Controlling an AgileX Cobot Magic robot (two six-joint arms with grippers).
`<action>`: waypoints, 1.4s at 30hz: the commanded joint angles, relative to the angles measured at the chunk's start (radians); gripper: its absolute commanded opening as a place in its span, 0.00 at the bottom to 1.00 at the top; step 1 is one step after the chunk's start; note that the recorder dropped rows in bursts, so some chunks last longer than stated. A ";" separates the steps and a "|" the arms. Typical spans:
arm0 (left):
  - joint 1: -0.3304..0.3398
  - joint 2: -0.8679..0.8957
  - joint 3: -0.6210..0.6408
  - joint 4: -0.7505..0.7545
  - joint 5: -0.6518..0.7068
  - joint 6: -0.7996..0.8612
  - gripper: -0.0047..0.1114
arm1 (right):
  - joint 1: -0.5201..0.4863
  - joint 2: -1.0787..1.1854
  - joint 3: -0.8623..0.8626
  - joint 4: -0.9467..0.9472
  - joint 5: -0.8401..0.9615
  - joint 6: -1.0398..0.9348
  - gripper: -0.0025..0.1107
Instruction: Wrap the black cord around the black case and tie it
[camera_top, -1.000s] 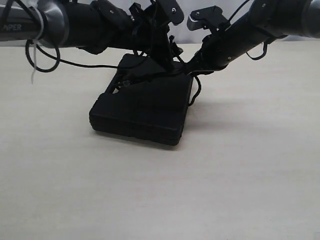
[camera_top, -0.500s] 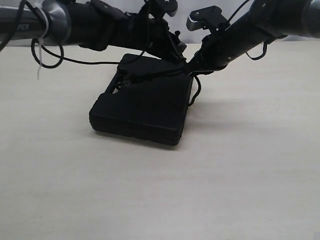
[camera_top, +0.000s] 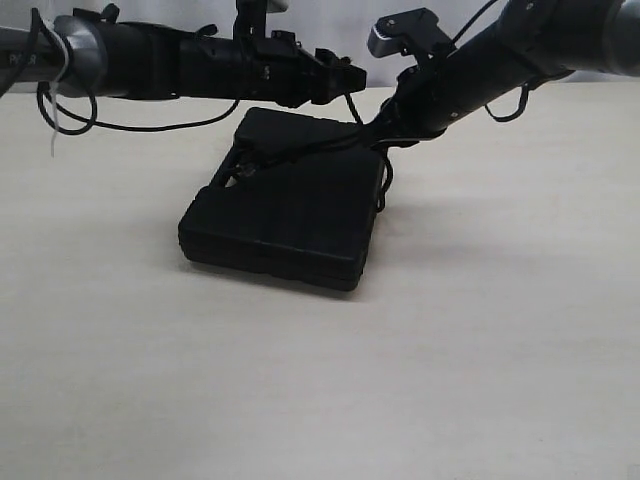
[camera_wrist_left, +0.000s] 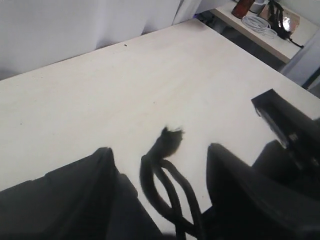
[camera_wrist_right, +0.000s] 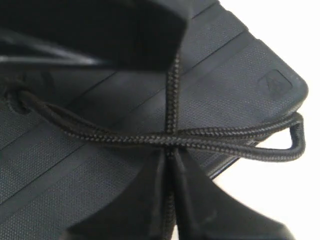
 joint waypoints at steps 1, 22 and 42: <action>0.003 -0.003 -0.008 -0.019 0.043 0.057 0.45 | -0.001 -0.005 -0.004 0.021 0.006 -0.024 0.06; 0.003 -0.005 -0.036 -0.019 0.084 0.320 0.04 | -0.001 -0.025 -0.004 0.007 0.018 -0.044 0.35; 0.003 -0.119 -0.164 -0.019 0.079 0.334 0.04 | -0.003 -0.150 0.035 -0.190 0.001 0.175 0.45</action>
